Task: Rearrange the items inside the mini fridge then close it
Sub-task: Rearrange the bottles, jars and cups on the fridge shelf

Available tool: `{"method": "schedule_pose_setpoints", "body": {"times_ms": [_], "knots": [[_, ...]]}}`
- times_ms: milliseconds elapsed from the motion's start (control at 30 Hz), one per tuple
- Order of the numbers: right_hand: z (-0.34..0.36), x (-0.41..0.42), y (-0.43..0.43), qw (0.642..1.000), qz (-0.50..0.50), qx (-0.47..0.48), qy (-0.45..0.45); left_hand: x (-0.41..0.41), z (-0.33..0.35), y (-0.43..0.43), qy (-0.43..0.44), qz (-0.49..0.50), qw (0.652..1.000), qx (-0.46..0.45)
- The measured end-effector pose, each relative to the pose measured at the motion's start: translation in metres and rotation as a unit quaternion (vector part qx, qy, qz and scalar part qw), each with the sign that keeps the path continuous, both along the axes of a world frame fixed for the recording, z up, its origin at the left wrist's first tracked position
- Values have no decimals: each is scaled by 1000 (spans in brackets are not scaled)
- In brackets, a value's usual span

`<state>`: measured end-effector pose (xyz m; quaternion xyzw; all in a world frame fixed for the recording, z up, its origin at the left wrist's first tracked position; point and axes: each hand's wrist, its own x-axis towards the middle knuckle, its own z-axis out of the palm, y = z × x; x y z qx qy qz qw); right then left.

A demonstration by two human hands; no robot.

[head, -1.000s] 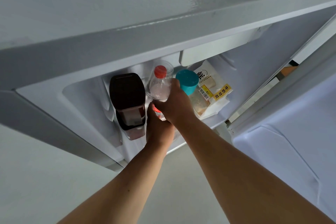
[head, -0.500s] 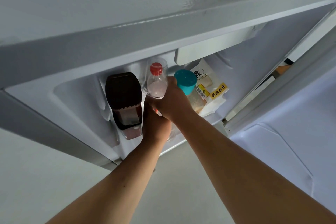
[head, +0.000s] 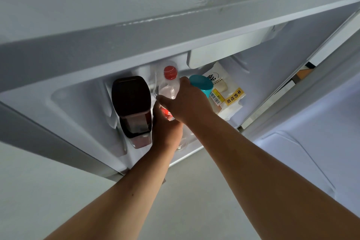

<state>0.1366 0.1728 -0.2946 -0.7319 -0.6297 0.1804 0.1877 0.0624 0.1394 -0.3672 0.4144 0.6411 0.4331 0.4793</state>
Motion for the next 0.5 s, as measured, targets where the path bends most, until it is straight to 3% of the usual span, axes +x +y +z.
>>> {"method": "schedule_pose_setpoints", "body": {"times_ms": [133, 500], "knots": [[10, 8, 6, 996, 7, -1, -88, -1, -6, 4, -18, -6, 1000, 20], [17, 44, 23, 998, -23, 40, -33, 7, -15, 11, -20, -31, 998, 49]]}}
